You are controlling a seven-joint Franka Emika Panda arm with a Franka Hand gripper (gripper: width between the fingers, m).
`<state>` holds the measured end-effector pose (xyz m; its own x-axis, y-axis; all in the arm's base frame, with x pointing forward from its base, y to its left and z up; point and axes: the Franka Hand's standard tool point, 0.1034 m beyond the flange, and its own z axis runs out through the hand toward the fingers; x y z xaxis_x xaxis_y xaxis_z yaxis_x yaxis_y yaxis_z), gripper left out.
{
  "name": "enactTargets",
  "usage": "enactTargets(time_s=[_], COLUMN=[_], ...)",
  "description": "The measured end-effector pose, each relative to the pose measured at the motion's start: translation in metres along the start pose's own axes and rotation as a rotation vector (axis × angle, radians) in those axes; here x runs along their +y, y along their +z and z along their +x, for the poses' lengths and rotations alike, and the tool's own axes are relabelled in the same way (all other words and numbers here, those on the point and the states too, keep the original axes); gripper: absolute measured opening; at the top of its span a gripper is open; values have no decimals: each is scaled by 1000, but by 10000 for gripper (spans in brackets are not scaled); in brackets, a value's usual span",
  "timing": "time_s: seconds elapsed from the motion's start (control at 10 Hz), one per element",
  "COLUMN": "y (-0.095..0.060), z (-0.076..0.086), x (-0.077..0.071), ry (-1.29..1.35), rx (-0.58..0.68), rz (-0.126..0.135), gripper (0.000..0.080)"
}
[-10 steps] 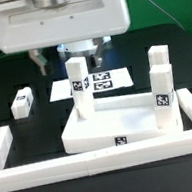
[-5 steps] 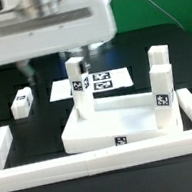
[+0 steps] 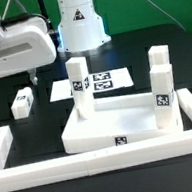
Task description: Assemble desk
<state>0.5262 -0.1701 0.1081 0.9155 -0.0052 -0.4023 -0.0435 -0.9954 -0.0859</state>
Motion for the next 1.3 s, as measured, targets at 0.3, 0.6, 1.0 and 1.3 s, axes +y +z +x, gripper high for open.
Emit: enactTargets(time_s=[0.3, 0.6, 1.0, 1.3], y=[26, 66, 69, 128], z=[-16, -42, -38, -71], x=[15, 42, 43, 41], ry=[3, 23, 26, 50], rx=[-246, -451, -487, -548], rz=[7, 15, 8, 22], gripper=[649, 649, 649, 649])
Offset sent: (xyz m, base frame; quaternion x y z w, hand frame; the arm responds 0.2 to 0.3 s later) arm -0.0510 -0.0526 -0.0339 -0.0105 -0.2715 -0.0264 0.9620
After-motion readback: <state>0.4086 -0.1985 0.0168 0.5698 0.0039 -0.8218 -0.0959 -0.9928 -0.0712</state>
